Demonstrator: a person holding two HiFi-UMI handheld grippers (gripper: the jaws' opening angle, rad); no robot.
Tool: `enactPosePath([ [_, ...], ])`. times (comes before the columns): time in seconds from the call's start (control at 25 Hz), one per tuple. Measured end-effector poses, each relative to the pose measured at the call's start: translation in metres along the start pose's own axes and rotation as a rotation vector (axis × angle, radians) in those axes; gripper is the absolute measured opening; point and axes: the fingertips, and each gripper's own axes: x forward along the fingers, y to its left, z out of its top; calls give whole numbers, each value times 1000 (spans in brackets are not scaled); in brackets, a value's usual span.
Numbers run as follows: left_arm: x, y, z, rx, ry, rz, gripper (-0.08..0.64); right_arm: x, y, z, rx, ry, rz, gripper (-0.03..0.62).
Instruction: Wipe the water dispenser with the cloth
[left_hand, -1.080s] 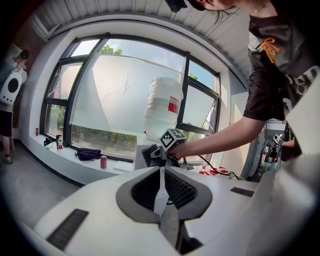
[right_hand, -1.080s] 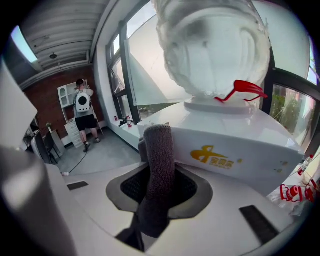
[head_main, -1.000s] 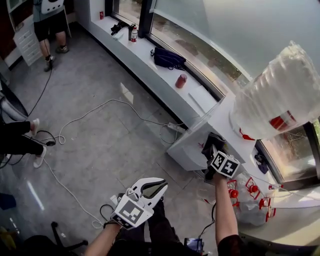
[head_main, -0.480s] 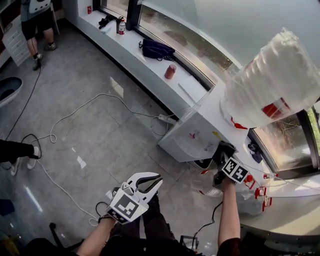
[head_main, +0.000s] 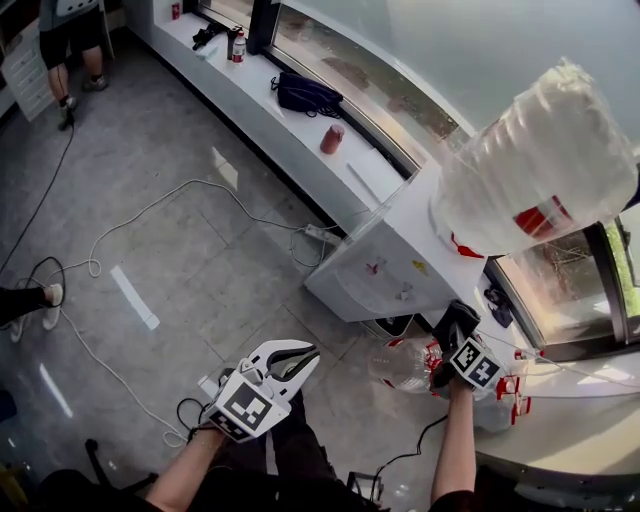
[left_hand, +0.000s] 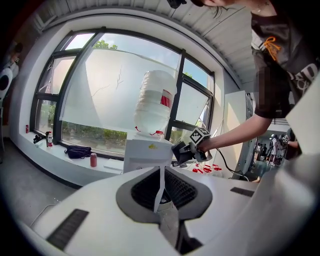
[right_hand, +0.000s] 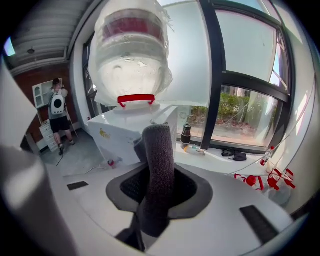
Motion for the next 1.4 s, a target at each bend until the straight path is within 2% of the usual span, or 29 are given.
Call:
enactPosePath([
  [0.2, 2, 14, -4, 3, -9, 32, 43, 4, 56, -43, -62, 41, 194, 112],
  [0.32, 0, 27, -9, 1, -20, 52, 43, 19, 95, -70, -94, 49, 246, 112],
  [0.44, 6, 39, -24, 4, -20, 69, 43, 41, 135, -92, -82, 56, 303, 112],
  [0.72, 18, 66, -55, 75, 9, 115, 43, 102, 213, -118, -123, 68, 407, 112],
  [0.84, 19, 76, -70, 51, 10, 136, 43, 132, 235, -123, -157, 60, 398, 112],
  [1.12, 31, 94, -102, 30, 31, 147, 42, 193, 261, -122, -219, -8, 269, 110],
  [1.24, 35, 97, -105, 36, 38, 136, 43, 208, 258, -117, -189, -37, 219, 110],
  [1.4, 43, 98, -103, 51, 41, 127, 42, 225, 238, -121, -91, -26, 180, 110],
])
